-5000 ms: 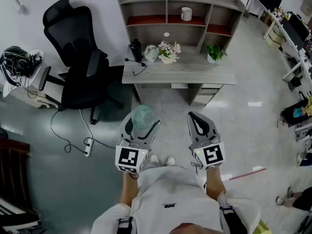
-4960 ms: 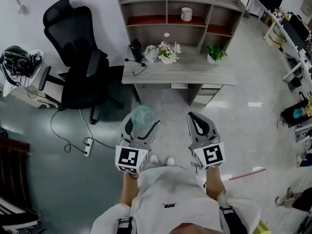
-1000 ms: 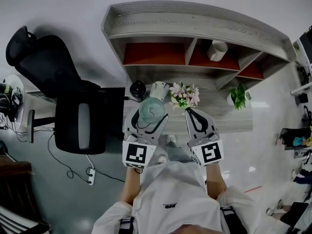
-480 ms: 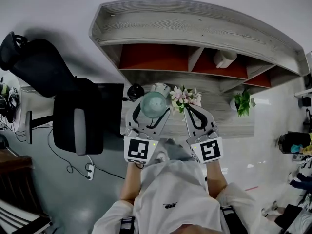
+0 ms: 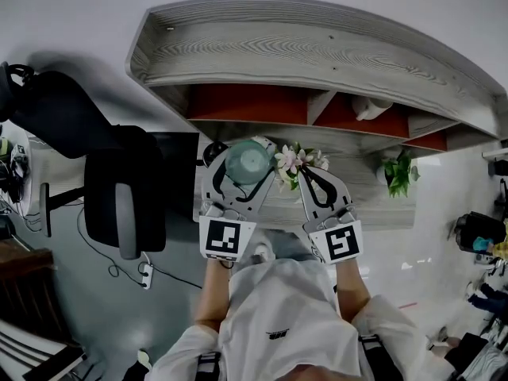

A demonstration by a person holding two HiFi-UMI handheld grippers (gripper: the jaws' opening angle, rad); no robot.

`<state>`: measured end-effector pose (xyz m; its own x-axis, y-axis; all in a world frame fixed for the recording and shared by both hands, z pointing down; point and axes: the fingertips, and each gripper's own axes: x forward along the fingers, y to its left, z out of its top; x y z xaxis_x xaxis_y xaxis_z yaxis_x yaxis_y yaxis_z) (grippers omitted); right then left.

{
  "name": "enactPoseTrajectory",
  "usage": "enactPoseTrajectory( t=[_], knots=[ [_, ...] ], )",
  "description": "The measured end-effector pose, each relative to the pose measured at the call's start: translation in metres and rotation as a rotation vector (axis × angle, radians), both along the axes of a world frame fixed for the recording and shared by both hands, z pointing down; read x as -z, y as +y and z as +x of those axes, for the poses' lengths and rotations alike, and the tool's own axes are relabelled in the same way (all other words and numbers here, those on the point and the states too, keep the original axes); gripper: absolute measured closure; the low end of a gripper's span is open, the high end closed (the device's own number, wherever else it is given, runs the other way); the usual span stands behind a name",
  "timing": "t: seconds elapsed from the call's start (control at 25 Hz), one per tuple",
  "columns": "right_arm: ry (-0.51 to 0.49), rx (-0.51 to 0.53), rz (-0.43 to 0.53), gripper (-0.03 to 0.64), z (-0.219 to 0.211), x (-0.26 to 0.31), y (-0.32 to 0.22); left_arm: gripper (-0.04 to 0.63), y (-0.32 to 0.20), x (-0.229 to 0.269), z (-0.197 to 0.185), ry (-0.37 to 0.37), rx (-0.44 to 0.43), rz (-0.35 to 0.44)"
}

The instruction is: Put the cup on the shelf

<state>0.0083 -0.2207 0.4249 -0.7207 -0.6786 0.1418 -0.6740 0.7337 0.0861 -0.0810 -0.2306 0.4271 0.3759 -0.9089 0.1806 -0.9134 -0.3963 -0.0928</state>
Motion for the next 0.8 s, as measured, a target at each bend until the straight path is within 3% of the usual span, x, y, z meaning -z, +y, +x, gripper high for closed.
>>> enactPoseTrajectory(
  t=[0.52,0.8],
  knots=[
    [-0.002,0.012,-0.027,0.584,0.001,-0.013,-0.031,0.249,-0.042,-0.001,-0.002,0.022,0.05,-0.016],
    [-0.001,0.019,-0.037,0.585,0.001,-0.02,-0.043,0.249,-0.063,-0.01,-0.004,-0.019,0.041,0.001]
  ],
)
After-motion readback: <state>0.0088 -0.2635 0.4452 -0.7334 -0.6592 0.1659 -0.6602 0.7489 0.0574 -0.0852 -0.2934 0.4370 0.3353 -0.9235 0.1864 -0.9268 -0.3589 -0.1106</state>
